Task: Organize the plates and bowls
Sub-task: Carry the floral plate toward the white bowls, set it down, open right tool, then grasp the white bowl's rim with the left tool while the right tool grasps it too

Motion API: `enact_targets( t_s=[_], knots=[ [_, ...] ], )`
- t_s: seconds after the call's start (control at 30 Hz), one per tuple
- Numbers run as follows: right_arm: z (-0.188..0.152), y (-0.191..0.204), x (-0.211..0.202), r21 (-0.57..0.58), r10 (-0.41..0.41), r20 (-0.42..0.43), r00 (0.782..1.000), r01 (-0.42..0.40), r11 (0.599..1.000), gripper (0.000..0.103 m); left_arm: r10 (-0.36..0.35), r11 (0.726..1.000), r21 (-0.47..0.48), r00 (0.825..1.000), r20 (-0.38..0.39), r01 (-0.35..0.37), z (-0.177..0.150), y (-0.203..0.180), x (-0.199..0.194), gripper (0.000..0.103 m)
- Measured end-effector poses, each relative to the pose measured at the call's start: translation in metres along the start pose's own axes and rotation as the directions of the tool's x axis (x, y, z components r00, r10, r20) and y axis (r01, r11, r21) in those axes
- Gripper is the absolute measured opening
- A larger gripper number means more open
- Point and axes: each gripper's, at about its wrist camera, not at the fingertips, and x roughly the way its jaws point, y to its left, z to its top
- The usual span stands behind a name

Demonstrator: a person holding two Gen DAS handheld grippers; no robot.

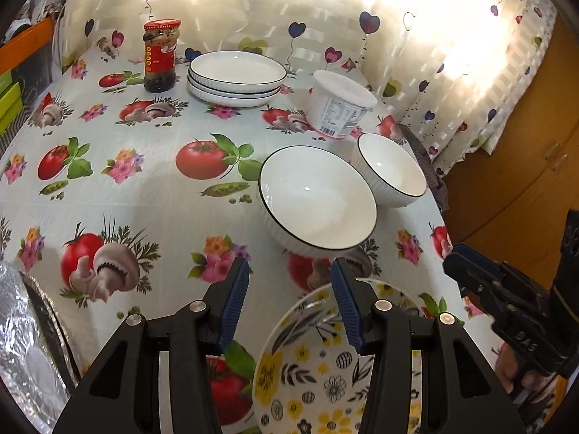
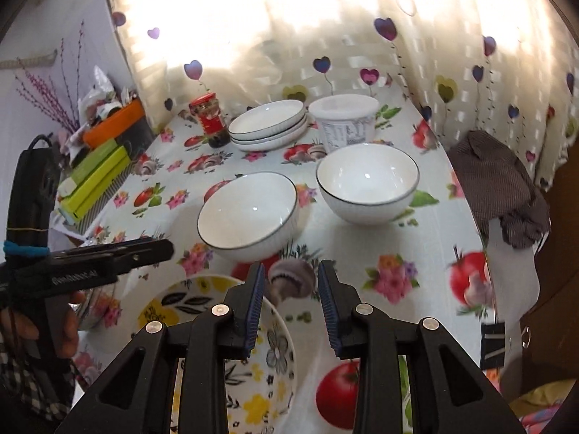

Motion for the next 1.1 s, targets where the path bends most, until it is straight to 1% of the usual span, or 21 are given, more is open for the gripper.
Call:
enact_targets(
  t_s=[0.1, 0.27, 0.4, 0.43, 0.5, 0.57, 0.6, 0.7, 0.8, 0.9, 1.03, 1.1],
  knots=[
    [0.004, -0.003, -0.01, 0.046, 0.078, 0.001, 0.997, -0.078, 0.996, 0.03, -0.015, 1.0, -0.009, 1.0, -0.006, 0.015, 0.001, 0.002, 0.002, 0.049],
    [0.006, -0.009, -0.041, 0.087, 0.127, 0.003, 0.992, -0.127, 0.988, 0.03, -0.013, 1.0, -0.024, 1.0, -0.001, 0.013, 0.002, 0.007, -0.003, 0.049],
    [0.009, -0.019, -0.072, 0.102, 0.101, 0.034, 0.994, -0.104, 0.989, 0.03, -0.02, 1.0, -0.024, 1.0, 0.009, 0.021, 0.003, 0.009, -0.009, 0.049],
    [0.012, -0.021, -0.078, 0.099, 0.085, 0.047, 0.995, -0.089, 0.991, 0.031, -0.017, 1.0, -0.022, 1.0, 0.009, 0.017, 0.004, 0.009, -0.01, 0.049],
    [0.018, -0.023, -0.087, 0.083, 0.028, 0.071, 0.997, -0.034, 0.996, 0.031, -0.016, 1.0, -0.021, 1.0, 0.014, 0.017, 0.006, 0.007, -0.011, 0.049],
    [0.025, -0.026, -0.088, 0.073, 0.019, 0.09, 0.996, -0.026, 0.997, 0.031, -0.032, 0.999, -0.025, 0.999, 0.025, 0.033, 0.009, 0.005, -0.013, 0.049],
    [0.028, -0.026, -0.083, 0.065, 0.019, 0.087, 0.996, -0.025, 0.998, 0.031, -0.042, 0.999, -0.026, 0.999, 0.032, 0.043, 0.011, 0.004, -0.013, 0.049],
    [0.034, -0.022, -0.053, 0.04, 0.002, 0.04, 0.999, -0.003, 0.999, 0.031, -0.048, 0.998, -0.047, 0.998, 0.04, 0.05, 0.016, 0.003, -0.006, 0.048],
    [0.035, -0.01, -0.012, -0.035, -0.039, -0.021, 0.999, 0.039, 0.999, 0.031, -0.049, 0.997, -0.056, 0.998, 0.033, 0.05, 0.019, 0.0, 0.003, 0.048],
    [0.036, -0.005, 0.014, -0.066, -0.025, -0.051, 0.998, 0.021, 0.998, 0.031, -0.029, 0.998, -0.05, 0.999, 0.029, 0.03, 0.022, -0.001, 0.008, 0.048],
    [0.04, -0.008, 0.04, -0.05, 0.0, -0.085, 0.996, -0.005, 0.999, 0.031, -0.01, 0.998, -0.069, 1.0, 0.02, 0.011, 0.029, 0.004, 0.017, 0.048],
    [0.041, -0.008, 0.049, -0.047, 0.006, -0.094, 0.996, -0.011, 0.999, 0.031, -0.003, 0.998, -0.063, 1.0, 0.02, 0.005, 0.03, 0.005, 0.02, 0.048]
  ],
)
